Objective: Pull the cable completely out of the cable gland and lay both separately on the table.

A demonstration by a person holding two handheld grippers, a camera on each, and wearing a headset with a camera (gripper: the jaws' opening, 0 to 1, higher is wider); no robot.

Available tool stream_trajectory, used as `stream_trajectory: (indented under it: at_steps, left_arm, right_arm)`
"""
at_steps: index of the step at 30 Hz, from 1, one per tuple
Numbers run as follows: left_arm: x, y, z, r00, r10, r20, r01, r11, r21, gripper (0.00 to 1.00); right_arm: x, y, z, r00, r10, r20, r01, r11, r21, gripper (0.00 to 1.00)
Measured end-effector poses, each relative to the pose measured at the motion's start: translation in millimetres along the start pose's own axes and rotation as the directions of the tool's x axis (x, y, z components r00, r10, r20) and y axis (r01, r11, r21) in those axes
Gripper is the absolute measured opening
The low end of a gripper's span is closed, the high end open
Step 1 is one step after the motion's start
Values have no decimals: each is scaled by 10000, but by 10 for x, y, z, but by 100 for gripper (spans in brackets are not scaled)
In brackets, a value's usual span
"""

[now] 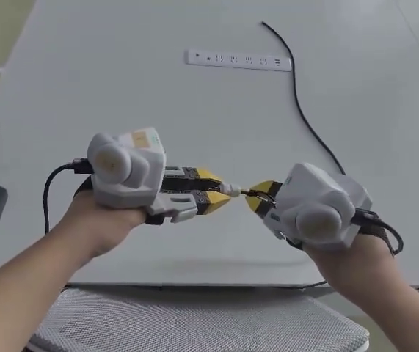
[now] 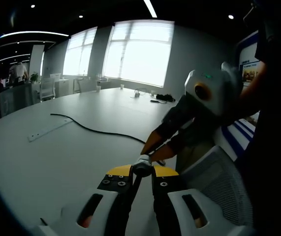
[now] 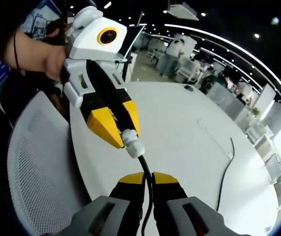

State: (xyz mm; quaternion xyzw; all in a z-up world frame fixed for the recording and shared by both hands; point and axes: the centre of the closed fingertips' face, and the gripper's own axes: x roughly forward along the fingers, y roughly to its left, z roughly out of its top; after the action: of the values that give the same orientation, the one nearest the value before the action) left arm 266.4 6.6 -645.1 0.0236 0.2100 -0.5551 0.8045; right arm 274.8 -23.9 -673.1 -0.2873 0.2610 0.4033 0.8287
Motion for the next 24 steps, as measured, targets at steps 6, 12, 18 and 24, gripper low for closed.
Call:
stream_trajectory:
  at_steps: [6,12,18,24]
  left_arm:
    - [11,-36,13,10000,14,31,-14,10000,16,15]
    - [11,-57,33,10000,-30,73,30,10000,6,15]
    - [-6,-49,58,9999,17,162,-16,10000,-40,15]
    - [-10,-35,45,9998,78,176,-77,10000,-54,15]
  right_arm:
    - [13,-46,-126,9999,-137,-15,138,9943,1057,0]
    - [16,-113,-276,9992,-341,-185,369,9823,1836,0]
    - [36,-182,-433,9980,-523,-366,611,9480,3123,0]
    - [88,-217,-589,9958,-646,-645,856,9060,4146,0]
